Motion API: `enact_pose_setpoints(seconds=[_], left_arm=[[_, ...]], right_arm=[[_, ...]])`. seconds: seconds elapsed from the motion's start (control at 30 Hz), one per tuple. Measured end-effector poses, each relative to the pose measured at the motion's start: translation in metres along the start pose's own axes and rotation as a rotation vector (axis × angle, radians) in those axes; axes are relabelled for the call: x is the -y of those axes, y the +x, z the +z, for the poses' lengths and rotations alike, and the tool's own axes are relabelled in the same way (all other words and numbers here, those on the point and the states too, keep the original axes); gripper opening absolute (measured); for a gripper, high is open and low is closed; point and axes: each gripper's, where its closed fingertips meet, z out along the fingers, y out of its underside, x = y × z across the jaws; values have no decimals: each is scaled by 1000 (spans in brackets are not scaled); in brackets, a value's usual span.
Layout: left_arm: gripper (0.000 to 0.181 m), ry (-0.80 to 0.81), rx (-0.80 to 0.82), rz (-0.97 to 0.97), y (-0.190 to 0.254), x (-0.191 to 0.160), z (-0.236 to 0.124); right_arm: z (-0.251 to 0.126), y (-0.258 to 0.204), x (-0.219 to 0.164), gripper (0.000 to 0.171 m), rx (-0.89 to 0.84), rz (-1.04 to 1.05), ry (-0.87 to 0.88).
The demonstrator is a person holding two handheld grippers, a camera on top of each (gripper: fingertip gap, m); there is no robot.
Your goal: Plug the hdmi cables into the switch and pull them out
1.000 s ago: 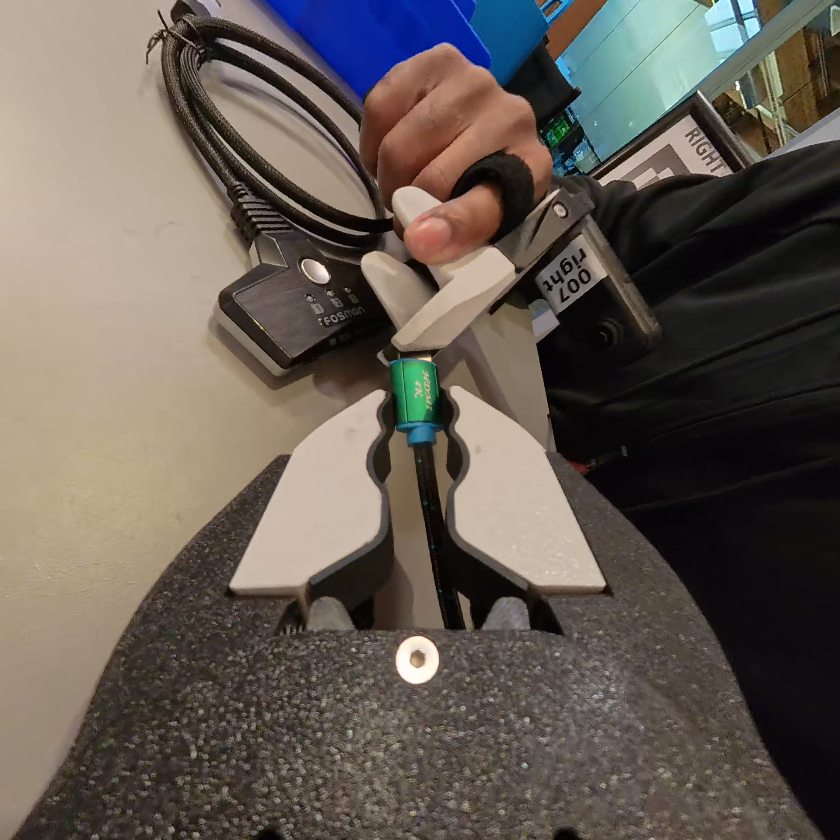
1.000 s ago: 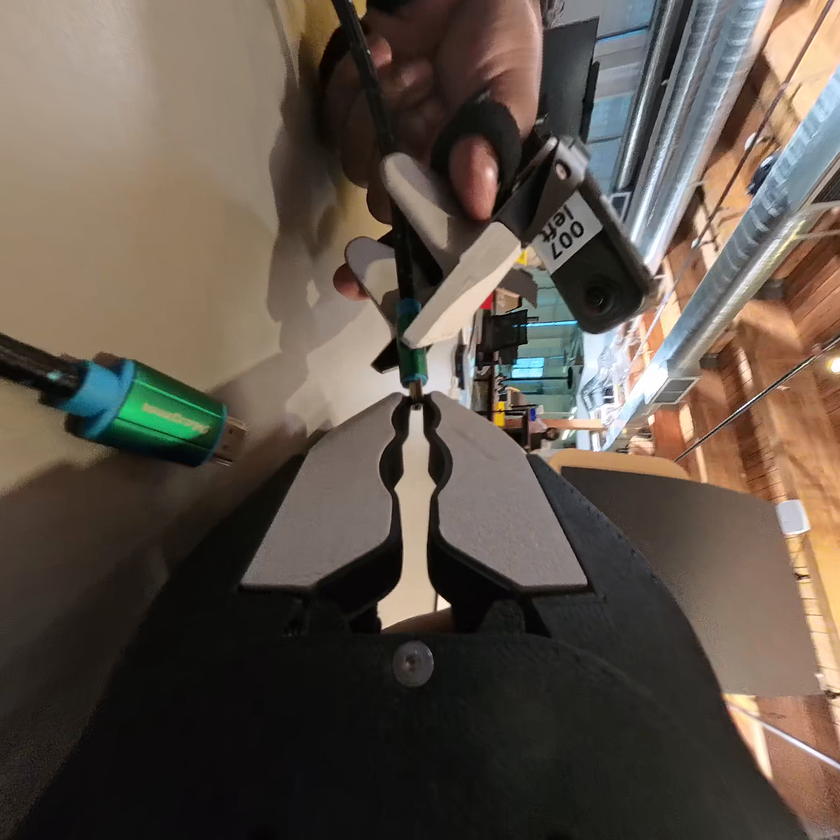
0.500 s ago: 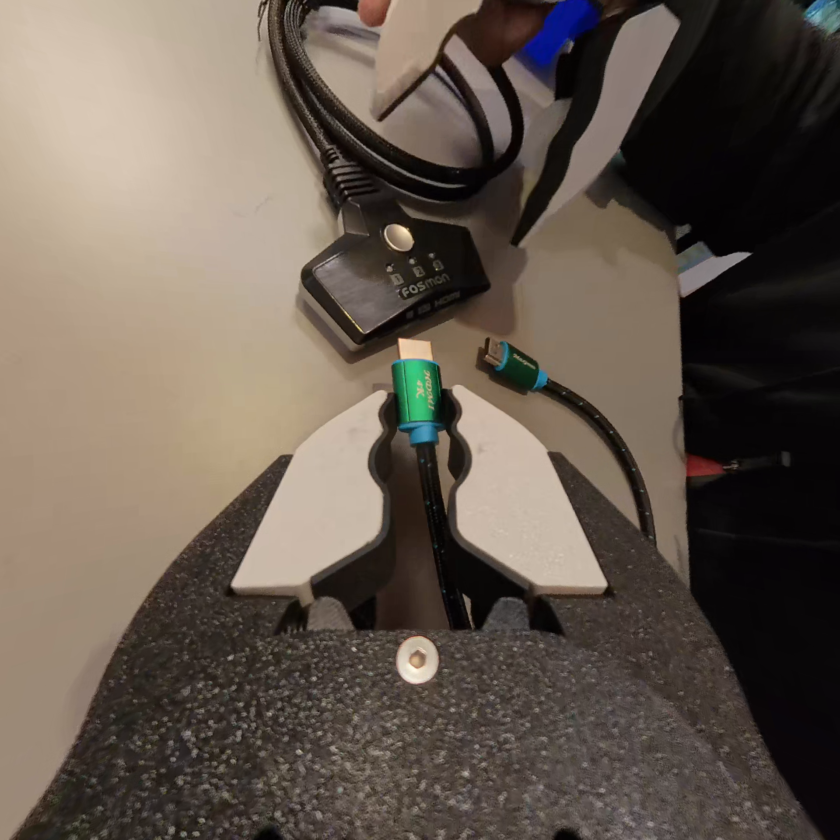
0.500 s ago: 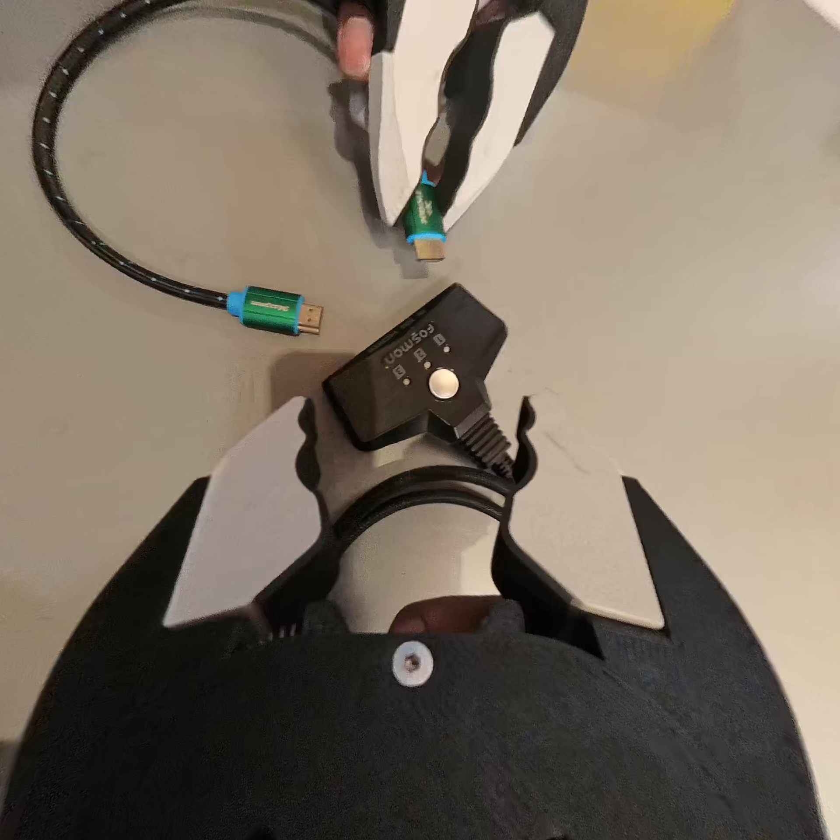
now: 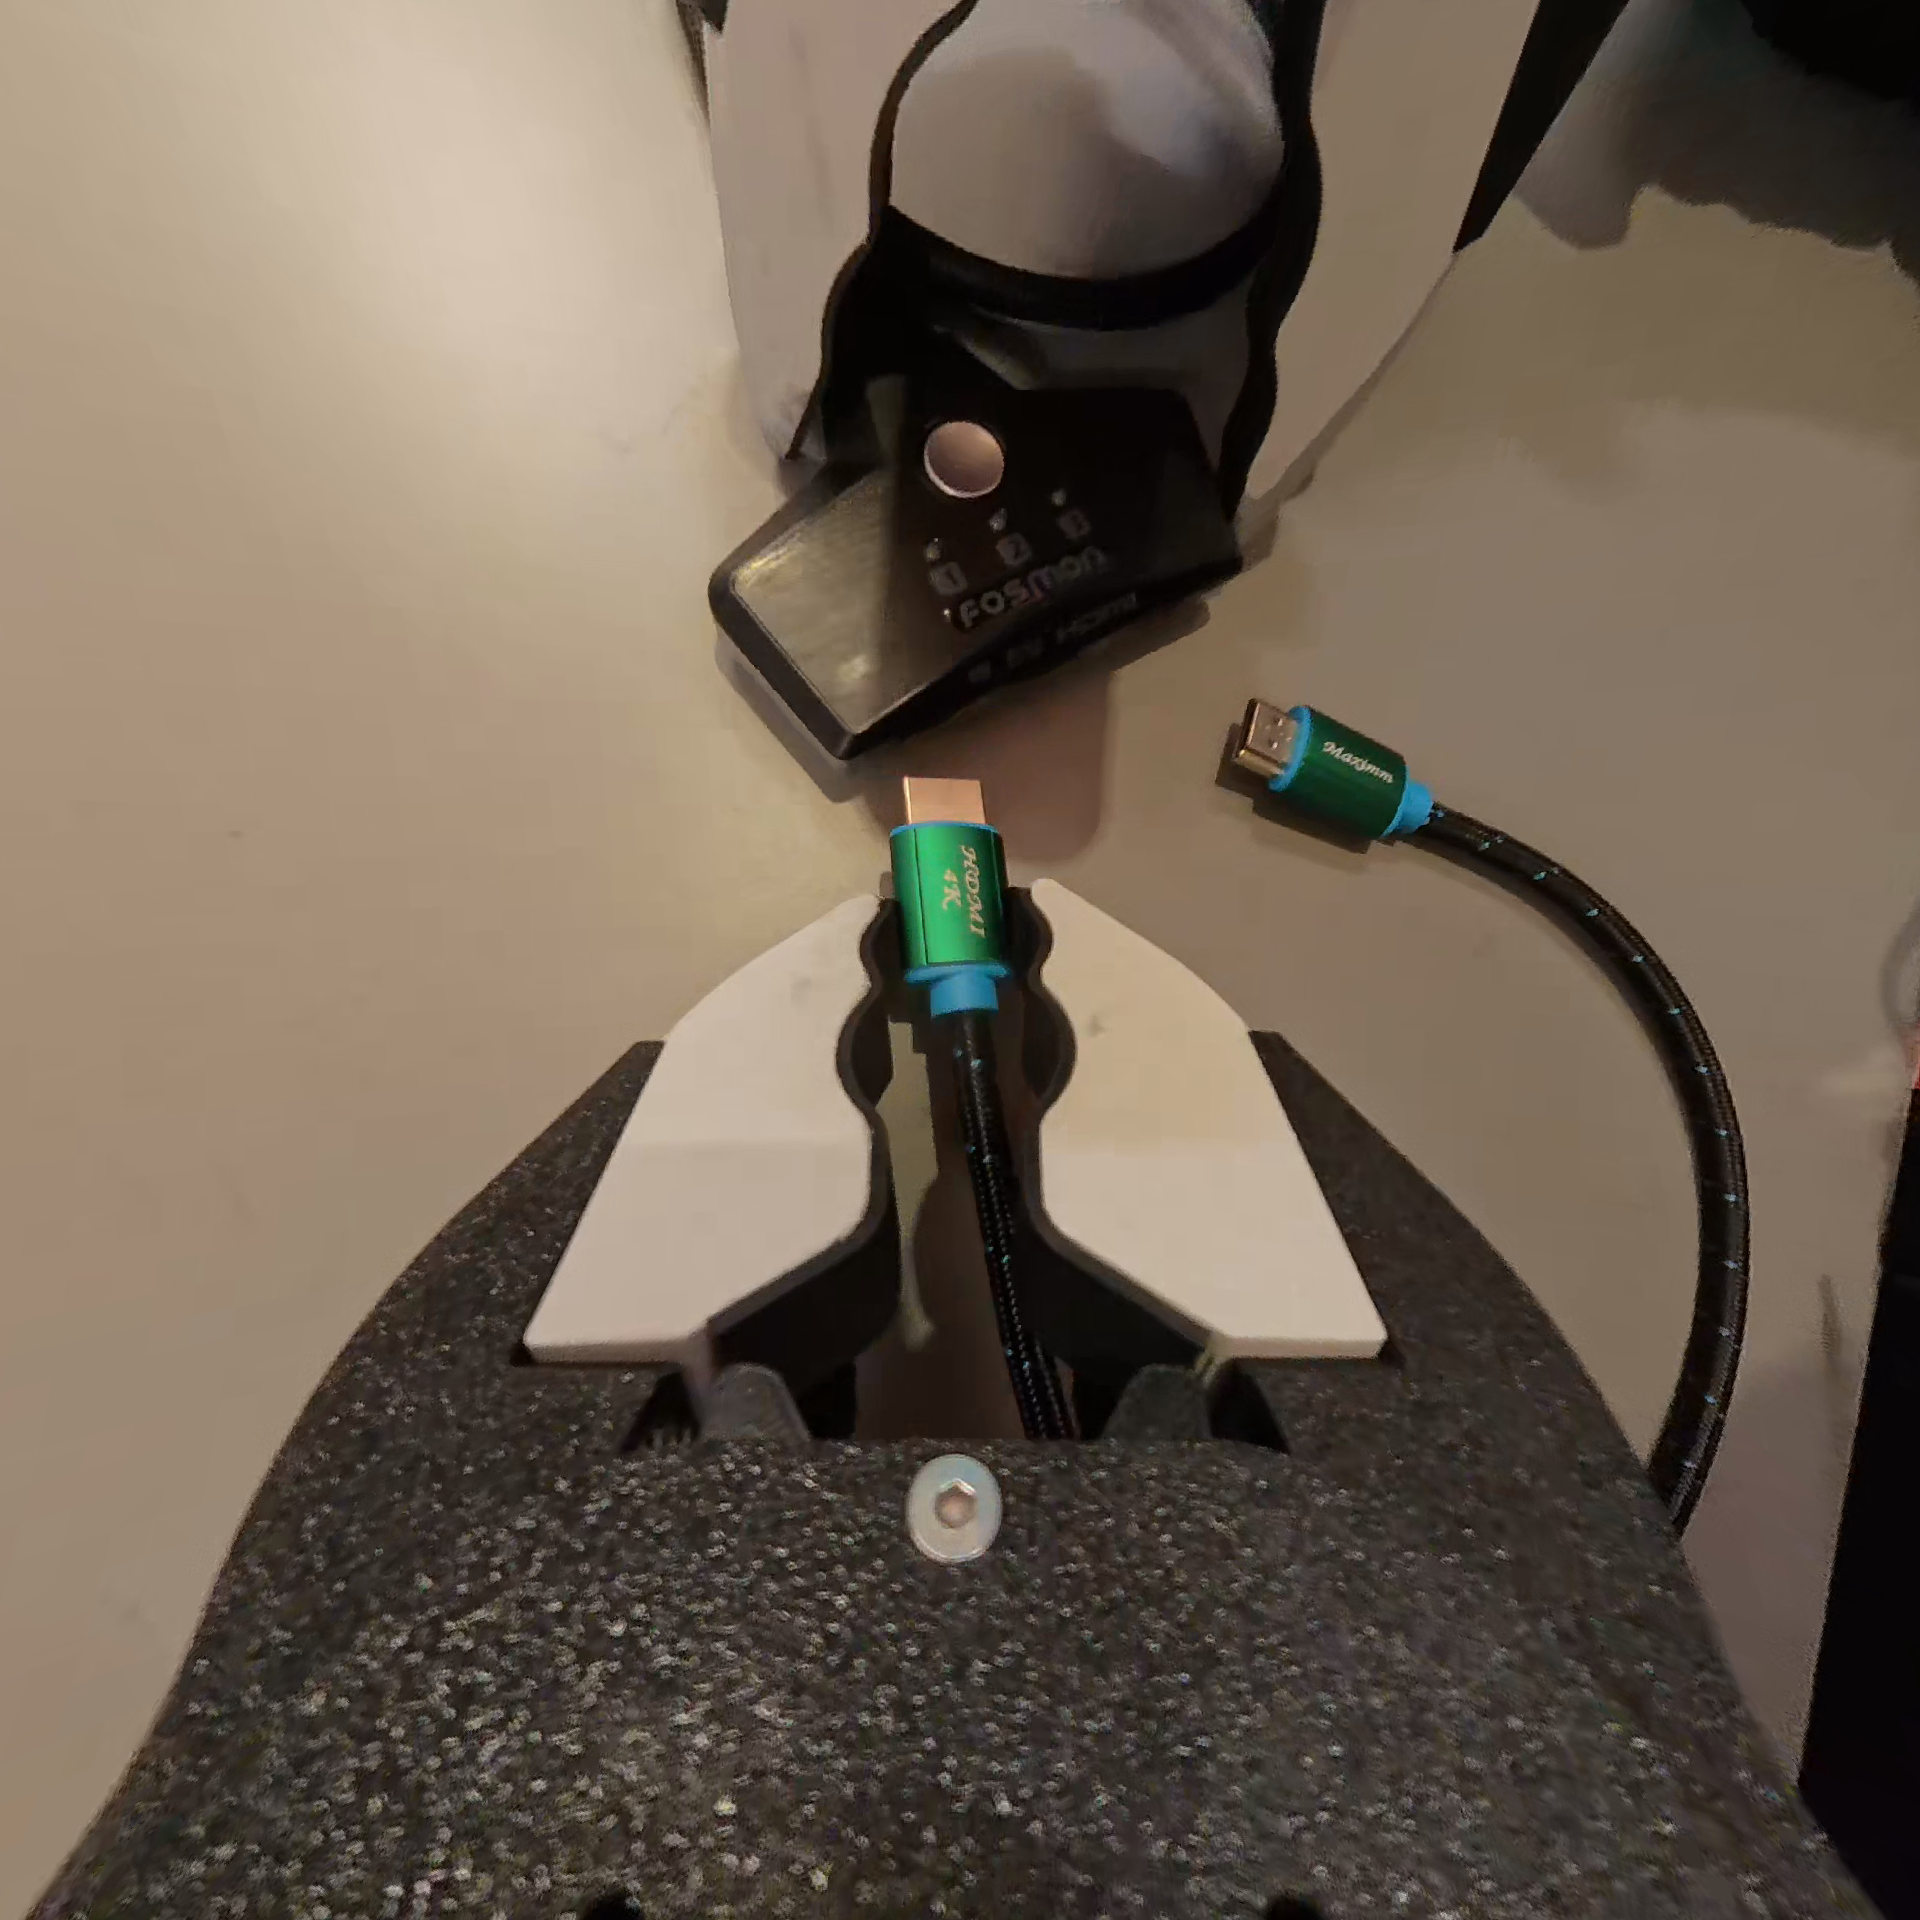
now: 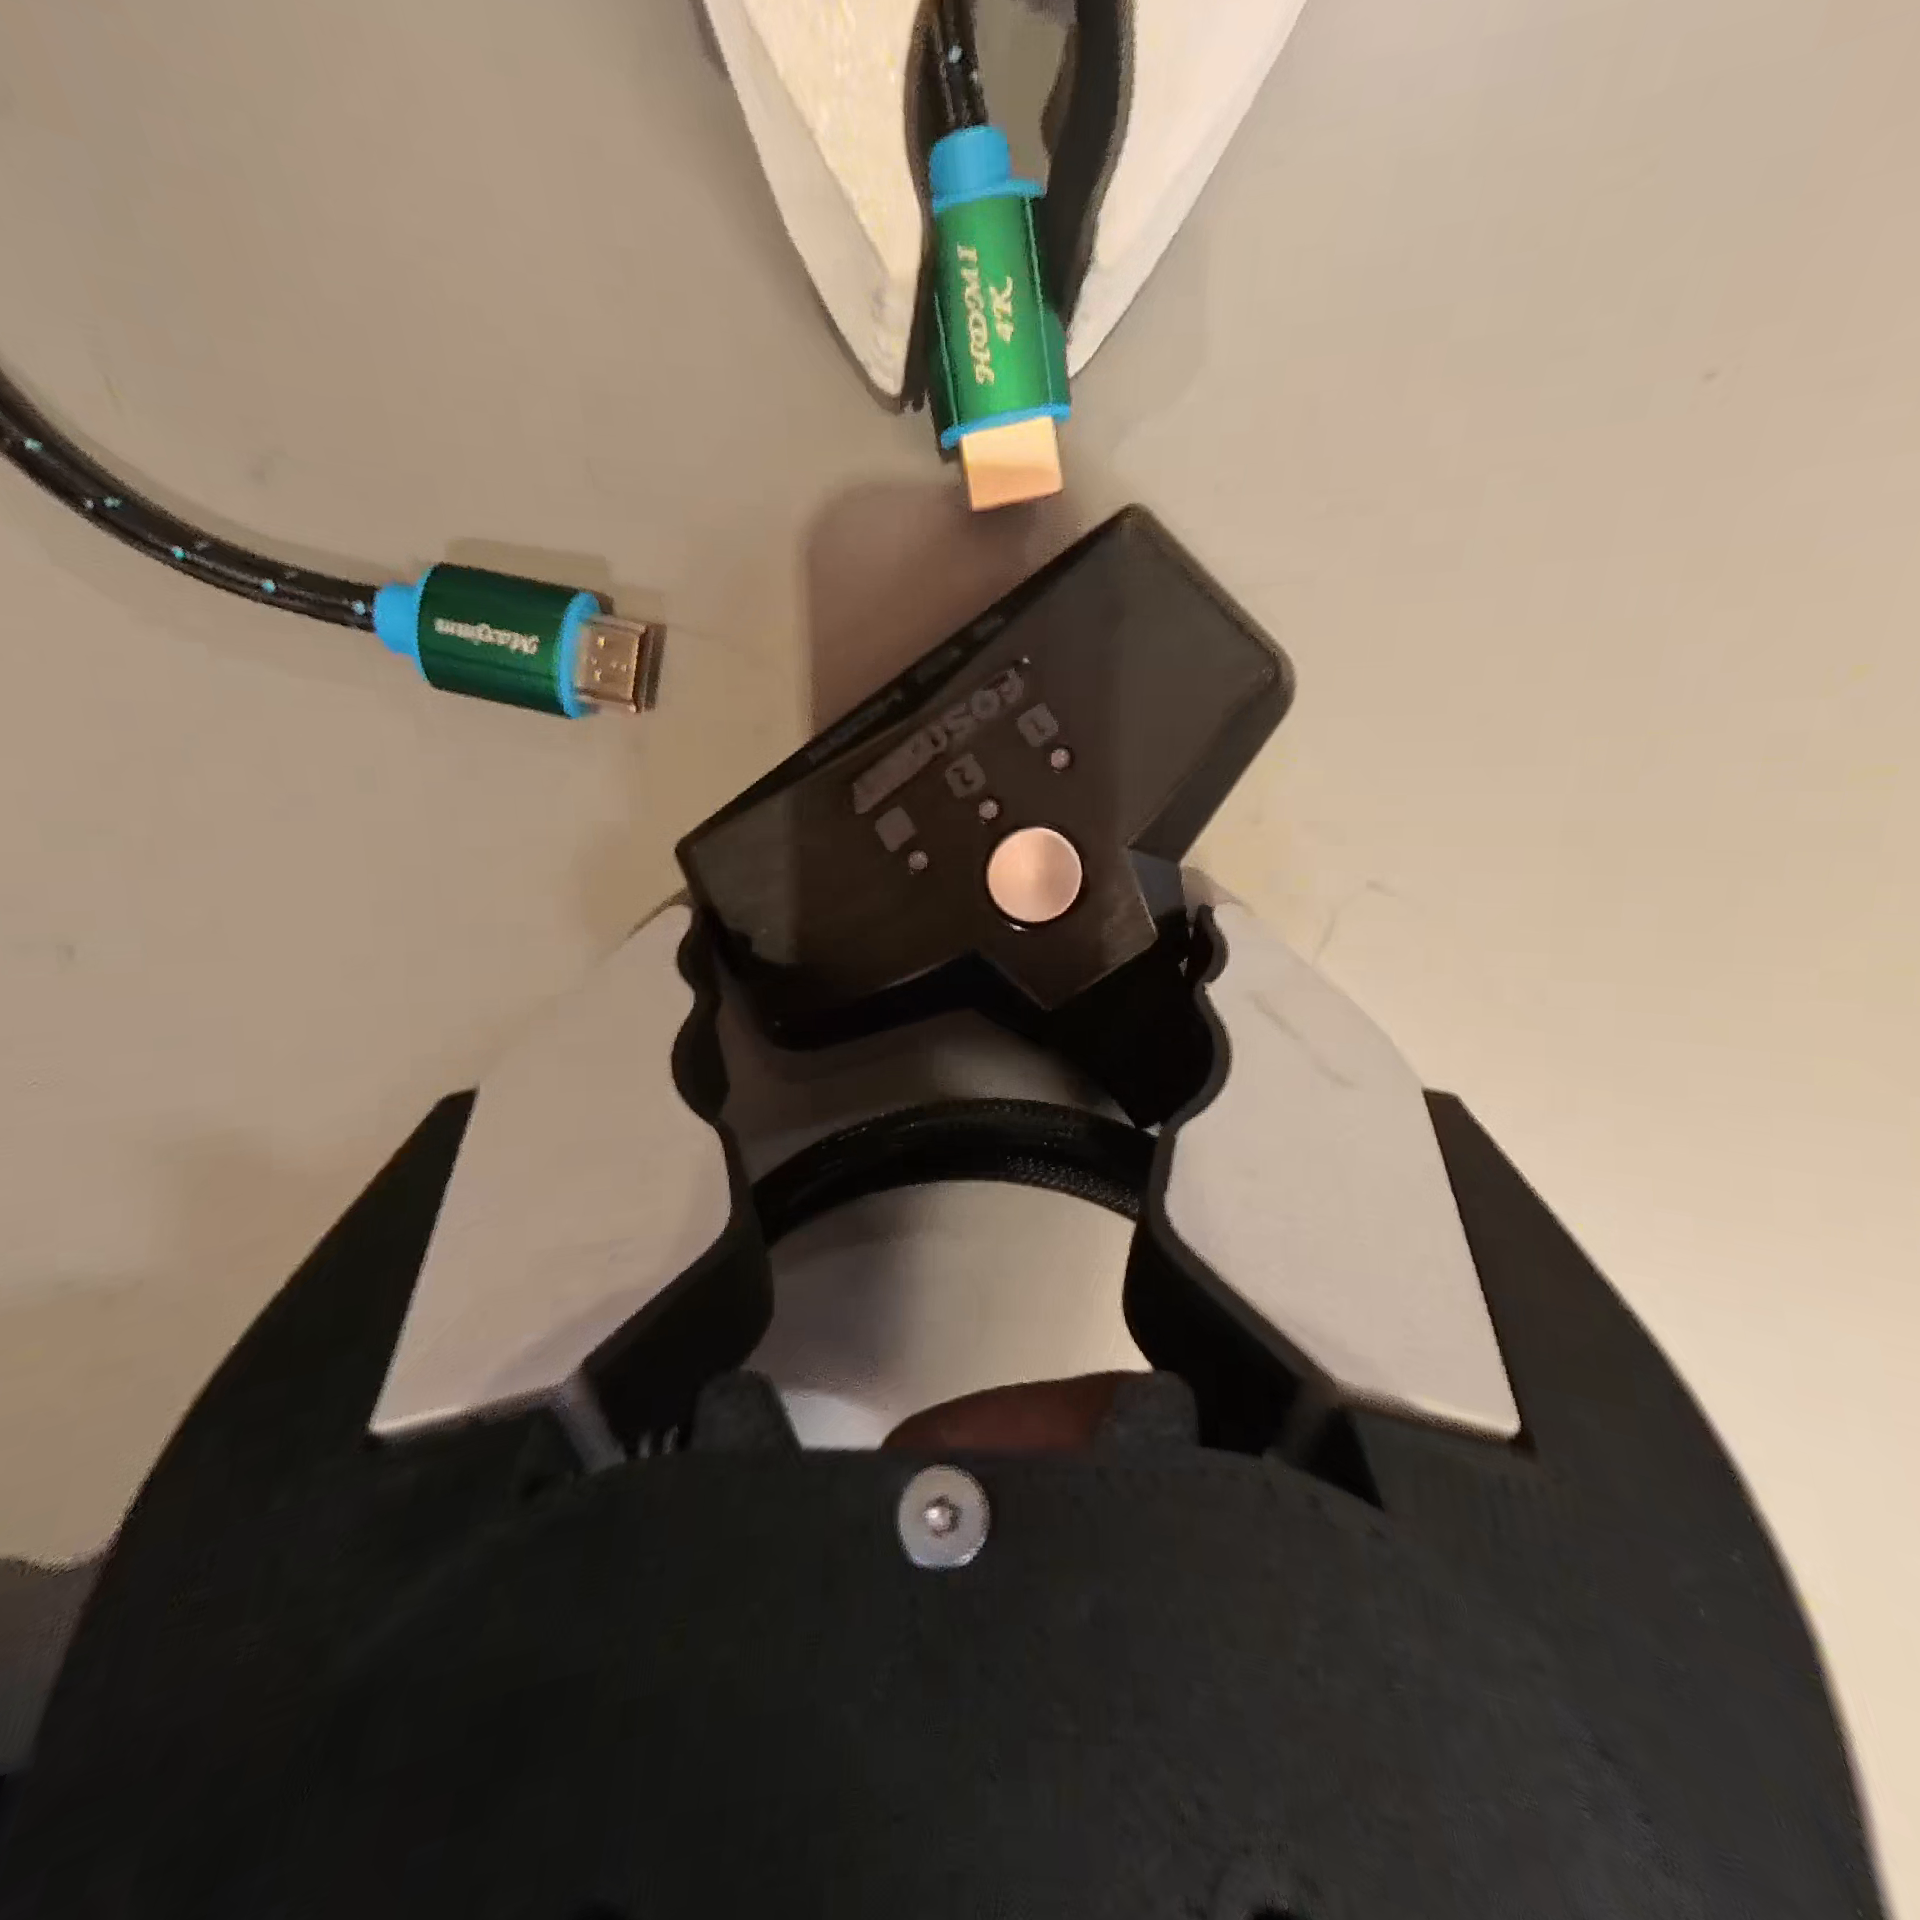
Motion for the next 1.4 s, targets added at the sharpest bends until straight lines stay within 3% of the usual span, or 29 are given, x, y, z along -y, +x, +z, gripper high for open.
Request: enact_pose_setpoints(seconds=[0.23,0.5,0.83,1.4], left_arm=[[21,47,66,18,-9,9,-4],[21,165,163,133,-12,33,-18],[21,186,147,207,-11,31,-12],[21,84,329,410,-16,27,-13]], right_arm=[[-4,12,5,86,-211,164,136],[-12,-2,19,85,-263,292,273],[-12,1,19,85,-299,276,285],[-9,-2,23,85,-331,250,213]])
